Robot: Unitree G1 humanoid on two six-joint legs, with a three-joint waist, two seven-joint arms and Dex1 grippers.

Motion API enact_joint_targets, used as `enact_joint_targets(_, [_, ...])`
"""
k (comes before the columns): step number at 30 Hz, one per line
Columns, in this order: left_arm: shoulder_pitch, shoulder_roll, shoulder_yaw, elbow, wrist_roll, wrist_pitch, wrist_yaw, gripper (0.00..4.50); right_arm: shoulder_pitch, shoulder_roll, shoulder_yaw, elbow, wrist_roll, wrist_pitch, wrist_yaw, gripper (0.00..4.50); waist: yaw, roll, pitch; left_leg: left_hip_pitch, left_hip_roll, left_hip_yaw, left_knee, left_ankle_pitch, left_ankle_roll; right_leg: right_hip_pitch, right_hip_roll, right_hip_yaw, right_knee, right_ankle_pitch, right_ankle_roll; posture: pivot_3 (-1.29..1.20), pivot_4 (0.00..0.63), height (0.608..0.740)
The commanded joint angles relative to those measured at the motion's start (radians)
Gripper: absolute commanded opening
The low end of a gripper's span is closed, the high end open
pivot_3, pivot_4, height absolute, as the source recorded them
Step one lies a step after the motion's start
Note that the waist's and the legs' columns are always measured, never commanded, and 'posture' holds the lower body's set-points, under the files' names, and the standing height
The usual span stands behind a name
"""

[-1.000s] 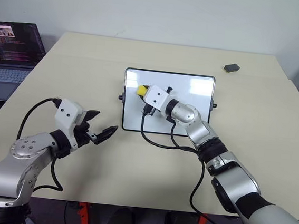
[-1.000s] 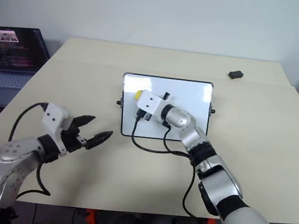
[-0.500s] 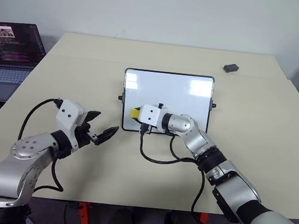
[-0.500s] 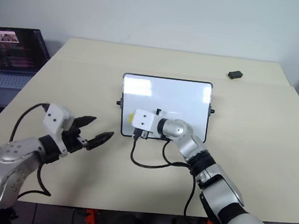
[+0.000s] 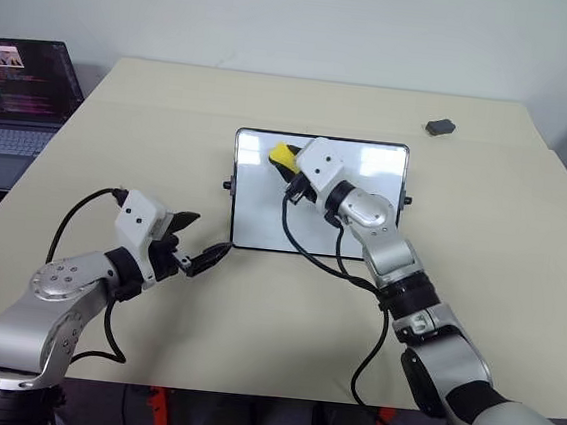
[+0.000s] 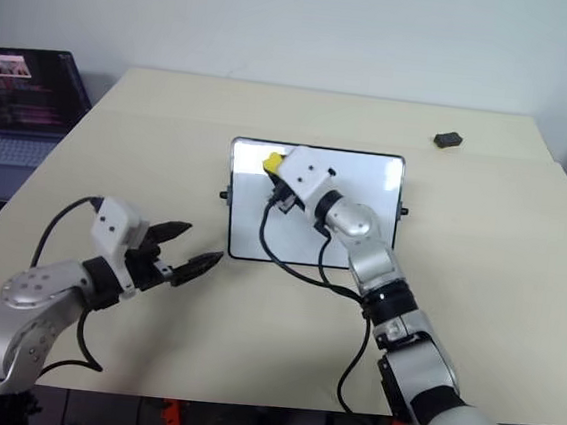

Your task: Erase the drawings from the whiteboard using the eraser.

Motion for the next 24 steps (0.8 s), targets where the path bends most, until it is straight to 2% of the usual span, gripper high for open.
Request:
enact_joint_targets(1, [-0.052,0.008,-0.03,-0.038,-0.038,-0.018,-0.053,4.5,0.114,-0.07,-0.082,-0.284,0.063,0.17,0.017,1.11,0.007,0.0,0.0,-0.001,0.0,-0.001,0.001,0.0,0.0,0.0,0.0,-0.001,0.0,0.0,0.0,0.0,0.15,0.74])
enact_joint_targets(6, [-0.153,0.029,-0.112,-0.011,-0.027,-0.034,-0.141,4.5,0.36,-0.157,-0.207,-0.649,0.133,0.458,-0.017,1.11,0.018,-0.001,-0.001,-0.009,-0.001,-0.002,0.002,0.0,0.0,-0.007,-0.001,-0.001,0.001,0.0,0.0,0.0,0.15,0.74])
enact_joint_targets(11, [-0.301,0.007,-0.228,0.07,-0.003,-0.064,-0.233,4.5,0.578,-0.164,-0.319,-0.922,0.174,0.689,-0.1,1.11,0.006,0.0,0.0,-0.01,0.0,0.0,0.001,0.0,0.0,-0.009,0.001,0.0,0.001,0.0,0.0,0.0,0.15,0.74])
enact_joint_targets(15, [-0.409,-0.021,-0.337,0.138,0.026,-0.091,-0.314,4.5,0.686,-0.101,-0.404,-1.007,0.197,0.774,-0.199,1.11,-0.004,0.0,0.0,-0.008,0.0,0.002,0.002,0.0,0.0,-0.009,0.001,0.002,0.003,0.0,0.0,0.0,0.15,0.74])
enact_joint_targets(24, [-0.541,-0.102,-0.478,0.223,0.063,-0.149,-0.445,4.5,0.757,-0.068,-0.429,-0.992,0.192,0.833,-0.307,1.11,-0.001,0.0,0.0,-0.008,-0.001,0.002,0.002,0.001,0.0,-0.009,0.002,0.002,0.003,0.0,0.0,0.0,0.15,0.74])
